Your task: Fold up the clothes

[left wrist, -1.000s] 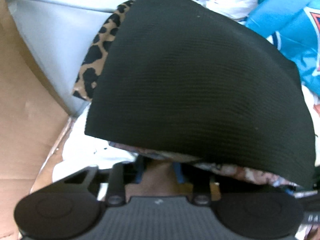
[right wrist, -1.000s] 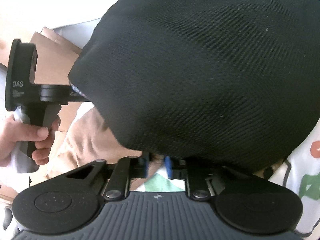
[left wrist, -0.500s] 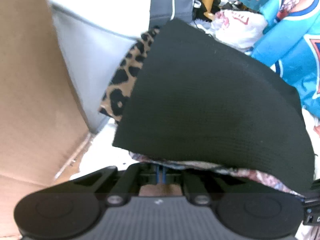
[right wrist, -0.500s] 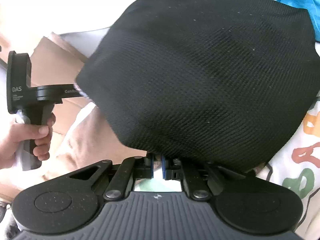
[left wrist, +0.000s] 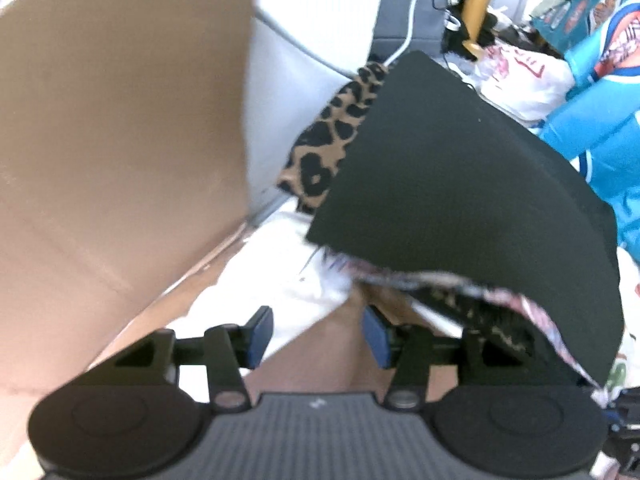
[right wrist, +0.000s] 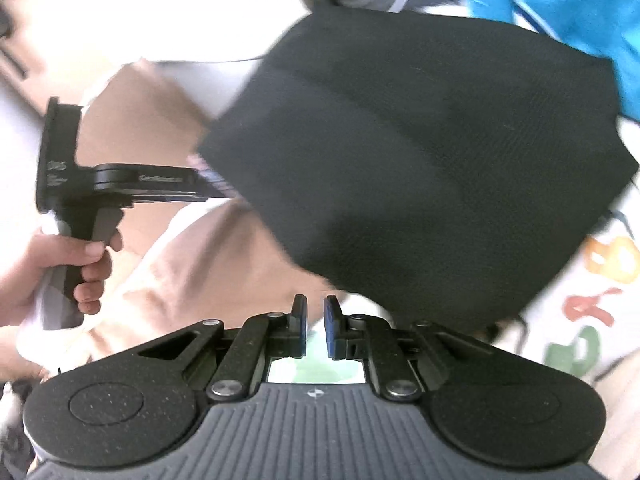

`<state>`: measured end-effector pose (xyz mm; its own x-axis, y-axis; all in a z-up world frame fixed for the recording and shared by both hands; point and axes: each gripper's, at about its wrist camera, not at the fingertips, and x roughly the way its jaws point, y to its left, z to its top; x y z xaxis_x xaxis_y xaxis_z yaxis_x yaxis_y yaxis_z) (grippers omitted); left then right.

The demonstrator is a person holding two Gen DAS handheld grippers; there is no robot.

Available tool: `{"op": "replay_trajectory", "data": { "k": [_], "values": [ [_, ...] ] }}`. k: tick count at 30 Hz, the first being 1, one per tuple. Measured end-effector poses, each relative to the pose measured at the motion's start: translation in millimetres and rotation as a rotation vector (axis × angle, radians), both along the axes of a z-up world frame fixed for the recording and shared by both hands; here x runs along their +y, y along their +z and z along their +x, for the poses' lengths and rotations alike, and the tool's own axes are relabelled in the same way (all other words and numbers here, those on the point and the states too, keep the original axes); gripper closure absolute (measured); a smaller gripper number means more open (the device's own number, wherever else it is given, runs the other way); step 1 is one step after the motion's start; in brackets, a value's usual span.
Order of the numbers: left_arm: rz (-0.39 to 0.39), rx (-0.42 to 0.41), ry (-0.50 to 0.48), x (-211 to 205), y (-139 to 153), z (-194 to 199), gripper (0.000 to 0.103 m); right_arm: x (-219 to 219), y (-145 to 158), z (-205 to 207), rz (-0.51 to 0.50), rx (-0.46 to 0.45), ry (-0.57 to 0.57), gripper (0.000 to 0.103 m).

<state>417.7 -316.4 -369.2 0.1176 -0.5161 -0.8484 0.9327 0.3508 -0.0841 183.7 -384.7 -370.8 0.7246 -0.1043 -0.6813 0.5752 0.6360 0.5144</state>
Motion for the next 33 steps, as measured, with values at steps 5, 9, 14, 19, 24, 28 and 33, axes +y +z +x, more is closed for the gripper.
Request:
{"op": "replay_trajectory", "data": {
  "k": [5, 9, 14, 19, 24, 28, 33],
  "values": [
    [0.045, -0.007, 0.013, 17, 0, 10, 0.090, 11, -4, 45, -0.021, -0.046, 0.175, 0.094],
    [0.083, -0.009, 0.018, 19, -4, 7, 0.090, 6, -10, 56, -0.122, -0.034, 0.233, 0.094],
    [0.117, -0.037, 0.055, 3, -26, 19, 0.090, -1, -22, 63, -0.215, 0.035, 0.220, 0.091],
    [0.109, -0.052, 0.106, -8, -40, 32, 0.089, -1, -27, 51, -0.303, 0.103, 0.227, 0.094],
    [0.083, -0.051, 0.145, -1, -38, 35, 0.090, -3, -28, 36, -0.334, 0.131, 0.208, 0.099],
    [0.079, -0.050, 0.184, 5, -30, 40, 0.089, 3, -24, 22, -0.337, 0.144, 0.184, 0.099],
    [0.032, -0.024, 0.229, 25, -11, 37, 0.085, 7, -17, 32, -0.367, 0.116, 0.205, 0.085]
  ]
}}
